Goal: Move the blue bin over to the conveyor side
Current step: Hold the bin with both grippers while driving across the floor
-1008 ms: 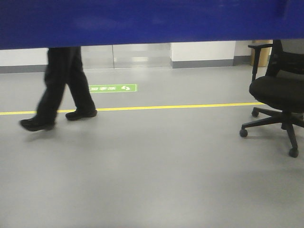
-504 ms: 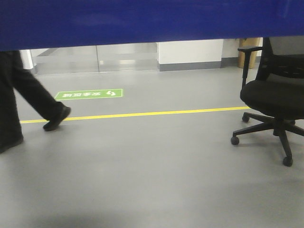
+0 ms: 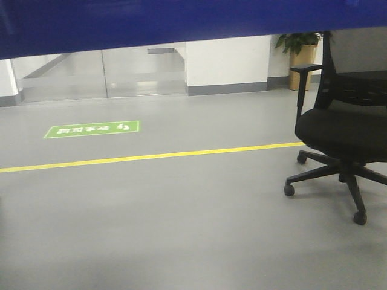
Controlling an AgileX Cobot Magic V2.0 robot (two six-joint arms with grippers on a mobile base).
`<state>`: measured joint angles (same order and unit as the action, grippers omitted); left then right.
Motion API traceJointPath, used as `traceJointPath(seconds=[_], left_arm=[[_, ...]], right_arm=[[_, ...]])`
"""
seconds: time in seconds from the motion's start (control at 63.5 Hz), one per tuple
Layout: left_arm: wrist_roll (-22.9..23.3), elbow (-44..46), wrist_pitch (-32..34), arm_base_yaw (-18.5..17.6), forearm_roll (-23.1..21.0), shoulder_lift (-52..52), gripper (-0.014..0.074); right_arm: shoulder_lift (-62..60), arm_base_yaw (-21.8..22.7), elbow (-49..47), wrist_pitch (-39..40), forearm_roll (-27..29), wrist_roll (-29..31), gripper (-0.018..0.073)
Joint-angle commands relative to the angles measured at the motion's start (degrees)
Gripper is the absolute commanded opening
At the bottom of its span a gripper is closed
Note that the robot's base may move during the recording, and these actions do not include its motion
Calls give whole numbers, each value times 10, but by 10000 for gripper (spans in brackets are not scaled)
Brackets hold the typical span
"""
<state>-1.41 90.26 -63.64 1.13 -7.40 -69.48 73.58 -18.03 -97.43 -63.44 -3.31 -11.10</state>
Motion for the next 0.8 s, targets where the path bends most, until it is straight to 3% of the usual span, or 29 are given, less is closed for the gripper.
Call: traceJointPath(seconds=[0.0,0.787], left_arm=[[-10,10,51,-3,-19,15,-18],[-10,10,51,-3,-19,15,-18]], right_arm=[[-12,1,-8,79,-11,6,-70],[-10,1,-8,89,-11,6,-70]])
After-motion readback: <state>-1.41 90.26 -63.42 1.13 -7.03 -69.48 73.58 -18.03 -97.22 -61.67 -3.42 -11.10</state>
